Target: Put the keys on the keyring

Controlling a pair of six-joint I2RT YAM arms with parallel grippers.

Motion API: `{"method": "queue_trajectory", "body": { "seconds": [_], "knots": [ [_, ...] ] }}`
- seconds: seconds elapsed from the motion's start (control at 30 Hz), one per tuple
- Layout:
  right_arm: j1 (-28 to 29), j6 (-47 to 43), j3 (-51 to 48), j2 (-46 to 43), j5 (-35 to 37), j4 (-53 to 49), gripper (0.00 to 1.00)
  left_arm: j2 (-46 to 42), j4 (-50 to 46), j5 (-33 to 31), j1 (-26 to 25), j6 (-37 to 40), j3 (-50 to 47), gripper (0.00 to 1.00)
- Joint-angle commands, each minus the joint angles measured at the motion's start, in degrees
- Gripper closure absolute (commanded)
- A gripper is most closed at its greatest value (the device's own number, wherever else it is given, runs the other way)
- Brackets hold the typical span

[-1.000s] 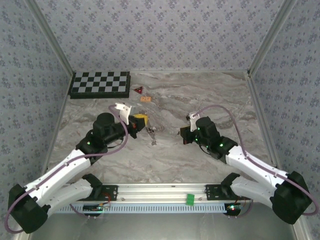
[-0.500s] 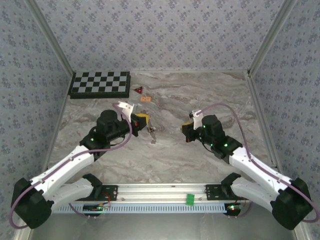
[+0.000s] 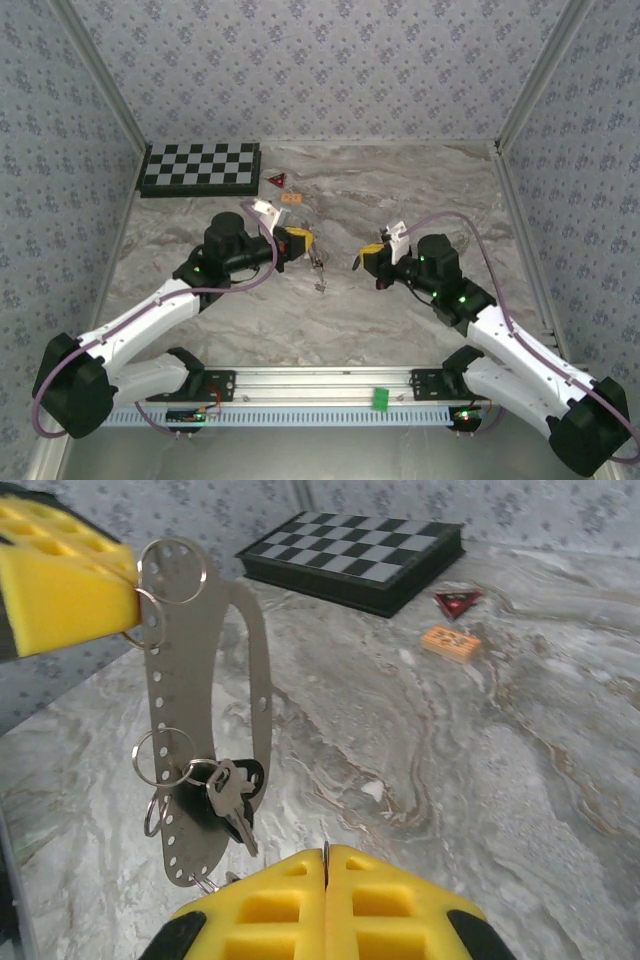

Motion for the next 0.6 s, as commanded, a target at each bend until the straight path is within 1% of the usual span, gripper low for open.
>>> {"method": "queue_trajectory", "body": {
  "seconds": [0.0, 0.1, 0.3, 0.43, 0.57],
  "knots": [
    [0.34, -3.14, 2.45, 1.71, -4.79, 3.41, 1.00, -0.82, 2.80, 4.51, 0.36, 3.03, 2.53, 1.00],
    [0.71, -4.54, 4.61, 3.09, -5.46, 3.45, 1.00, -0.57, 3.41, 5.66, 0.46, 4.34, 2.43, 1.00],
    [1.97, -10.35, 8.44, 5.37, -8.12, 2.71, 1.00, 0.24, 4.82, 9.65, 0.52, 5.15, 2.62, 1.00],
    [2.47, -13.83, 9.91, 7.68, -10.29, 3.50, 1.00, -0.81, 3.11, 10.06, 0.59, 6.31, 2.29, 1.00],
    [2.57, -14.58, 11.33, 10.14, -11.73, 5.22, 1.00, -1.68, 2.63, 10.44, 0.57, 6.96, 1.84, 1.00]
  ]
}}
